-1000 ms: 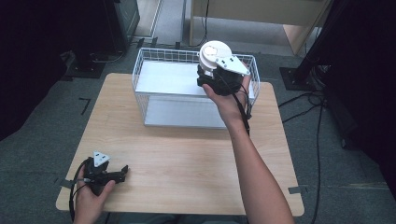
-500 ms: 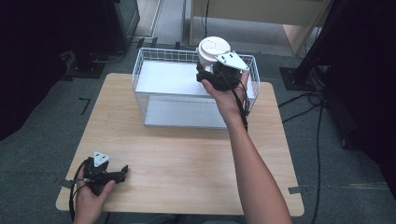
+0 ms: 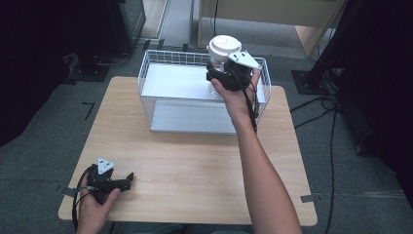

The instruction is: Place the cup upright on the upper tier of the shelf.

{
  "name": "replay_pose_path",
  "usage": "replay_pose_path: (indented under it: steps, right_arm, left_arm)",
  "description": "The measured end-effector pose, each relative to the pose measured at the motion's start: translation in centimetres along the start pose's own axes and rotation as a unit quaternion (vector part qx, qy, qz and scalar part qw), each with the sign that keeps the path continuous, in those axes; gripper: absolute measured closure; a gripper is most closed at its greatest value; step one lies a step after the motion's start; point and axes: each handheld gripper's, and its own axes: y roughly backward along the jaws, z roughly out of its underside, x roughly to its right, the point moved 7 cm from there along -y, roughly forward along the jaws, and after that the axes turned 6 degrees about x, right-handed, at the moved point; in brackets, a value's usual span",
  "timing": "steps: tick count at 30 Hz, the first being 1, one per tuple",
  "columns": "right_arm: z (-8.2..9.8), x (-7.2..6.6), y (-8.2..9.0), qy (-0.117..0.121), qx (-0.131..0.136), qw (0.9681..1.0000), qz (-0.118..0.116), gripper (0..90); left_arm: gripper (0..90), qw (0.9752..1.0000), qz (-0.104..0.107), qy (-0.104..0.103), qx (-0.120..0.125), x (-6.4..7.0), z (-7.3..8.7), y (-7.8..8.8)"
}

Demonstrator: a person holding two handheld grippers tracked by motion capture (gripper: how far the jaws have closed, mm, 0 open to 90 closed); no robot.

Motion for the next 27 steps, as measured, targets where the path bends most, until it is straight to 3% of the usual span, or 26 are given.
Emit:
replay_pose_path:
  steps: [11, 21, 27]
  right_arm:
    - [-0.3, 0.2, 0.4, 0.002, -0.002, 0.9999, -0.010, 13.6]
    - [-1.0, 0.3, 1.7, -0.009, -0.003, 0.9999, -0.014, 4.0]
    - [-1.2, -0.1, 2.8, 0.004, -0.001, 0.9997, -0.023, 2.1]
  left_arm:
    - [1.5, 1.0000, 0.000, 0.000, 0.000, 0.0, 0.0, 0.0]
    - [1.5, 1.0000, 0.000, 0.000, 0.000, 0.0, 0.0, 0.0]
    - [1.6, 1.0000, 0.000, 0.000, 0.000, 0.0, 0.0, 0.0]
